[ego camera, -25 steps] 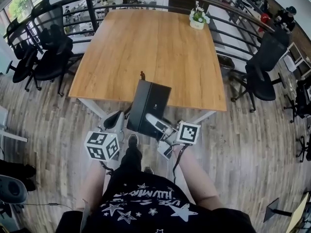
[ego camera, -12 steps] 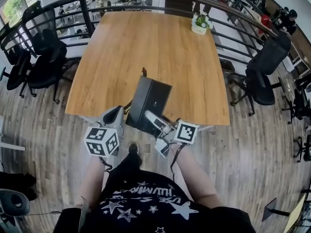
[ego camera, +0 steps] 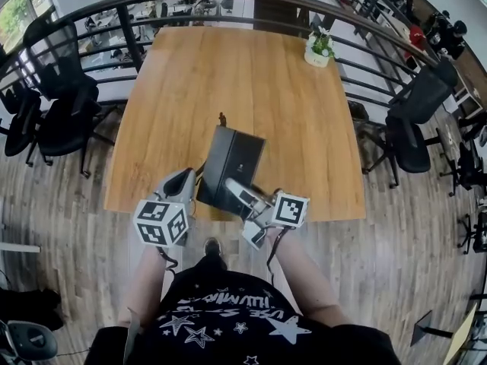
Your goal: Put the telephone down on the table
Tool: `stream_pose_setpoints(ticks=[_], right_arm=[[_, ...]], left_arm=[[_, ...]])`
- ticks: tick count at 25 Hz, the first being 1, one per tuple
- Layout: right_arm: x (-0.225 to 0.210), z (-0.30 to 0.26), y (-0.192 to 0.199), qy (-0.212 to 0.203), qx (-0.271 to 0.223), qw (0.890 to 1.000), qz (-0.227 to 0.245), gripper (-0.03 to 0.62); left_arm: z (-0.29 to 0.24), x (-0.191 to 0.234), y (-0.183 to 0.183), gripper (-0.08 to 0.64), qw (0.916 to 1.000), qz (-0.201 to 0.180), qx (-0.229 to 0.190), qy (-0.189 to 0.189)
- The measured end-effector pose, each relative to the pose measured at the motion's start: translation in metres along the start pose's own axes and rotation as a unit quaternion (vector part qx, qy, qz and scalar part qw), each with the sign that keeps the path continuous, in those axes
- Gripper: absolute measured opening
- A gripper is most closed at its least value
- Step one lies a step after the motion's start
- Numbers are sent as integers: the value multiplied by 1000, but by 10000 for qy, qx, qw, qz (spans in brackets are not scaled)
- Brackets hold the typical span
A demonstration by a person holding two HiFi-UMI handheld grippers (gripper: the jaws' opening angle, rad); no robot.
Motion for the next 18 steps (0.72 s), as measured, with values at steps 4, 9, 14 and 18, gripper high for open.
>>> stream_pose_setpoints(ticks=[4, 9, 14, 18], right_arm=[[-8, -26, -15, 23, -5, 10000, 51, 163], [-18, -62, -58, 195, 30, 9998, 39, 163], [-25, -69, -61, 216, 62, 9997, 120, 163], [-36, -66, -80, 363, 135, 9992, 85, 163]], left_arm=[[-16, 30, -10, 2, 10000, 7, 39, 90], [-51, 69, -38, 2, 9994, 132, 257, 204], [-64, 86, -36, 2, 9988, 87, 309, 379], [-92, 88, -44, 2, 9978, 159, 423, 477]])
Point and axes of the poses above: the fingertips, and each gripper's own axes: z backward along the fingers, x to its left, y out of its underside, the point moved 10 cm from there along z, backward along the fingers, and after that the axes turned 8 degrees about y, right-handed, at the moved point
